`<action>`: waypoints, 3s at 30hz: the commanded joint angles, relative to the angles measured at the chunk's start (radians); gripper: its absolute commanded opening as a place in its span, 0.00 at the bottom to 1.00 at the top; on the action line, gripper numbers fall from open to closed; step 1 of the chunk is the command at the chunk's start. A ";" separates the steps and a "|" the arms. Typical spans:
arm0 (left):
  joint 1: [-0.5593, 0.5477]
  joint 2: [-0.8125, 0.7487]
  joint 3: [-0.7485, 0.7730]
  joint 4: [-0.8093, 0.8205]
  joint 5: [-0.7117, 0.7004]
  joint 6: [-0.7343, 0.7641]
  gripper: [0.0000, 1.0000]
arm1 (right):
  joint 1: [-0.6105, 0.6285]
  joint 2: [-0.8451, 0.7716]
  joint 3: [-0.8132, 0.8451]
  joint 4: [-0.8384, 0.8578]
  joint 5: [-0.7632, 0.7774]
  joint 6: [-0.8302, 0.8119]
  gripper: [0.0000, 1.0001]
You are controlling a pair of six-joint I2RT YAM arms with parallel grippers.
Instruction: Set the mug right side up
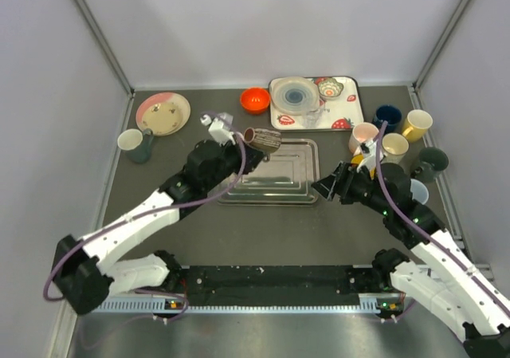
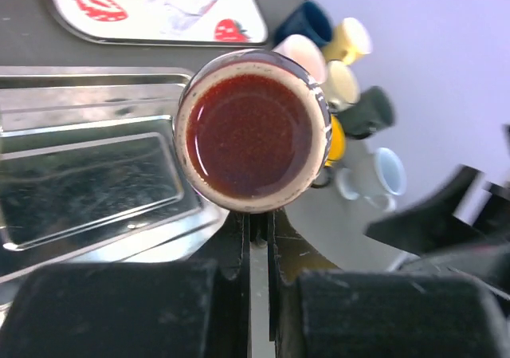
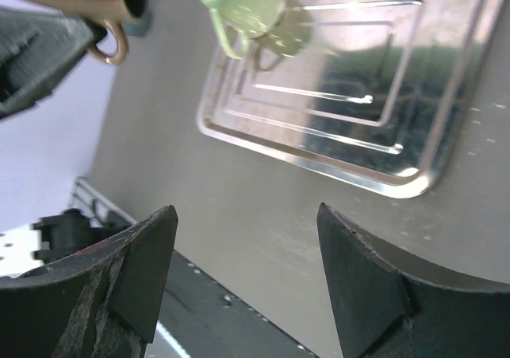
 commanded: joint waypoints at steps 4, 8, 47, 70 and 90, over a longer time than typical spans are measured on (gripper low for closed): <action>0.012 -0.221 -0.271 0.548 0.198 -0.267 0.00 | 0.009 -0.019 -0.127 0.577 -0.263 0.300 0.75; 0.012 -0.247 -0.365 0.747 0.247 -0.376 0.00 | 0.009 0.054 -0.224 0.912 -0.365 0.520 0.75; -0.012 -0.152 -0.388 0.893 0.384 -0.459 0.00 | 0.079 0.351 -0.051 1.023 -0.397 0.475 0.38; -0.044 -0.127 -0.405 0.898 0.393 -0.455 0.00 | 0.099 0.418 -0.015 1.060 -0.373 0.493 0.00; 0.026 -0.327 -0.456 0.630 0.250 -0.331 0.57 | 0.098 0.194 0.162 0.343 -0.160 0.106 0.00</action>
